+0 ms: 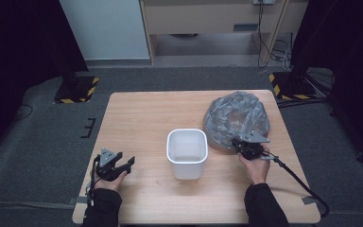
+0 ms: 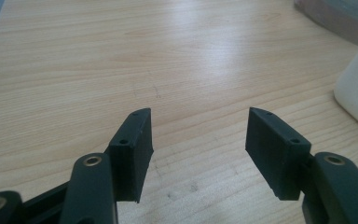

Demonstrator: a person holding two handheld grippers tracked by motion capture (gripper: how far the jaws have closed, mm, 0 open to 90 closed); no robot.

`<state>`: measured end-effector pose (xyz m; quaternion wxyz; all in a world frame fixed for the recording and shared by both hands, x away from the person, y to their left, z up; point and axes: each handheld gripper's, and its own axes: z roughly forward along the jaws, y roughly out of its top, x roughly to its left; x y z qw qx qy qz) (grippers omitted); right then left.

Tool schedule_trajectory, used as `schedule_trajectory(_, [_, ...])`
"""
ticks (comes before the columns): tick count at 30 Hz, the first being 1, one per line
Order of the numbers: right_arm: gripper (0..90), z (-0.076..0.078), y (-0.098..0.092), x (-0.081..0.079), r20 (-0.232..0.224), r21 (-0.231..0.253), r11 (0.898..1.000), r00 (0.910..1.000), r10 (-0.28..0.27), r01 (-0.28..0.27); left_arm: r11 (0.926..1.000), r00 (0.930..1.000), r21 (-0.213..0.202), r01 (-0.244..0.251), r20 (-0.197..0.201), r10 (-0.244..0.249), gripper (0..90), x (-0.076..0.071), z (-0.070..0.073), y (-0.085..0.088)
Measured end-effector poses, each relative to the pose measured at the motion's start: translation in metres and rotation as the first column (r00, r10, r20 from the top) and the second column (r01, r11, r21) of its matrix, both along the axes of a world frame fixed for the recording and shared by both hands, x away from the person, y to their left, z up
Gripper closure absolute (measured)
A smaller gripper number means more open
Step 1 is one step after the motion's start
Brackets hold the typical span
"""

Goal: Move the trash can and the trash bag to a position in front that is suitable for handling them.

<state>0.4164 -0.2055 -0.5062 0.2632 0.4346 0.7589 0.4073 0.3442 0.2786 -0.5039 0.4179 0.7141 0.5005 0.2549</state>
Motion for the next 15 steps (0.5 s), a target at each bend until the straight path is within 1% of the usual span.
schedule_trajectory(1, [85.1, 0.002, -0.003, -0.007, -0.015, 0.018, 1.0, 0.9996, 0.023, -0.022, 1.0, 1.0, 0.0, 0.001, -0.001, -0.001, 40.8, -0.001, 0.0, 0.0])
schedule_trajectory(2, [85.1, 0.002, -0.003, -0.007, -0.015, 0.018, 1.0, 0.9996, 0.023, -0.022, 1.0, 1.0, -0.001, 0.003, -0.002, -0.003, 40.8, -0.001, 0.0, 0.0])
schedule_trajectory(3, [84.6, 0.005, -0.005, -0.012, -0.019, 0.022, 0.999, 0.9988, 0.046, -0.045, 1.0, 1.0, -0.001, 0.003, 0.0, -0.003, 40.6, -0.002, 0.0, 0.001])
schedule_trajectory(4, [84.6, 0.005, -0.005, -0.012, -0.019, 0.022, 0.999, 0.9988, 0.046, -0.045, 1.0, 1.0, 0.0, 0.005, -0.001, -0.005, 40.6, -0.003, 0.001, 0.001])
schedule_trajectory(5, [84.1, 0.008, -0.008, -0.018, -0.021, 0.021, 0.998, 0.9975, 0.067, -0.067, 1.0, 1.0, 0.001, 0.007, -0.001, -0.007, 40.5, -0.004, 0.001, 0.002])
schedule_trajectory(6, [84.1, 0.008, -0.008, -0.018, -0.021, 0.021, 0.998, 0.9975, 0.067, -0.067, 1.0, 1.0, 0.001, 0.007, -0.003, -0.007, 40.5, -0.005, 0.0, 0.002])
schedule_trajectory(10, [82.8, 0.01, -0.017, -0.033, -0.024, 0.002, 0.994, 0.9935, 0.112, -0.112, 0.9999, 0.9998, 0.007, 0.008, -0.019, -0.008, 40.3, -0.008, -0.001, 0.005])
schedule_trajectory(11, [81.6, 0.009, -0.024, -0.042, -0.027, -0.002, 0.992, 0.9921, 0.123, -0.123, 1.0, 0.9997, 0.003, 0.009, -0.023, -0.008, 40.3, -0.009, -0.002, 0.006])
schedule_trajectory(12, [81.6, 0.009, -0.024, -0.042, -0.027, -0.002, 0.992, 0.9921, 0.123, -0.123, 1.0, 0.9997, 0.003, 0.009, -0.023, -0.008, 40.3, -0.009, -0.002, 0.006])
schedule_trajectory(13, [81.2, 0.009, -0.028, -0.046, -0.023, 0.001, 0.992, 0.9917, 0.126, -0.126, 1.0, 0.9997, 0.004, 0.008, -0.023, -0.008, 40.3, -0.01, -0.002, 0.006])
schedule_trajectory(14, [80.3, 0.009, -0.036, -0.055, -0.026, 0.005, 0.992, 0.9915, 0.128, -0.128, 1.0, 0.9996, 0.003, 0.009, -0.025, -0.009, 40.3, -0.01, -0.002, 0.006])
schedule_trajectory(15, [79.7, 0.009, -0.04, -0.058, -0.018, 0.009, 0.992, 0.9918, 0.127, -0.126, 0.9999, 0.9994, 0.007, 0.015, -0.031, -0.015, 40.2, -0.011, -0.003, 0.005])
